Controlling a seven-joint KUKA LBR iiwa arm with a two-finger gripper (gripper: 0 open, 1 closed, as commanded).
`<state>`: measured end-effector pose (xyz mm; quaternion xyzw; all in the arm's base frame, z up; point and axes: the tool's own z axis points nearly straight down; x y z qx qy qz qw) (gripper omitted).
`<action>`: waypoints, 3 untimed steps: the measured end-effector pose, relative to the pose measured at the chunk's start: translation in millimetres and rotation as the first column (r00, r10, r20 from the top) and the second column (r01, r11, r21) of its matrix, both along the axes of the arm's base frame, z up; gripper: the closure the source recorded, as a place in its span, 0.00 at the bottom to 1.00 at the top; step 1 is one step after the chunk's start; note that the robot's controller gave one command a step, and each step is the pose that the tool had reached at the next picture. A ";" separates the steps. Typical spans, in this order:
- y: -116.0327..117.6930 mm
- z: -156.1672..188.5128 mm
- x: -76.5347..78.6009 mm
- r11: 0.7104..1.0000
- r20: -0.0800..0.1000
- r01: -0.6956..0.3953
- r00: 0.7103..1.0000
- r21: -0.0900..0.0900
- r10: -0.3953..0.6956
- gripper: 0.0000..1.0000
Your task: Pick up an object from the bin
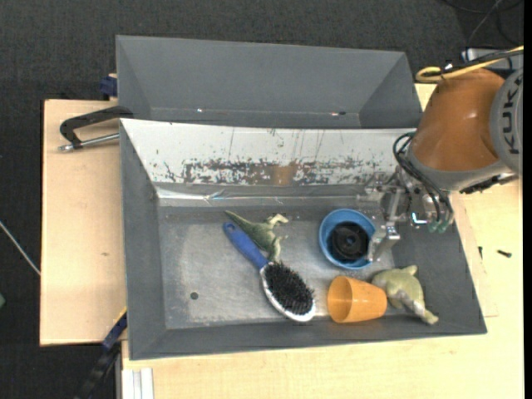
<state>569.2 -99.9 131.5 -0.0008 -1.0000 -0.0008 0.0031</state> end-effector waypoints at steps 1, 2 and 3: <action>30.7 -42.0 14.4 0.963 0.018 0.268 0.963 0.000 -0.268 0.00; 34.1 -30.0 32.4 0.924 0.012 0.382 0.924 0.002 -0.382 0.00; 69.1 -26.9 25.6 0.759 0.007 0.651 0.759 0.001 -0.651 0.00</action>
Offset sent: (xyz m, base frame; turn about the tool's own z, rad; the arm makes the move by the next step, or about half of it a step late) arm 0.0139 0.0411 -0.0615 0.2994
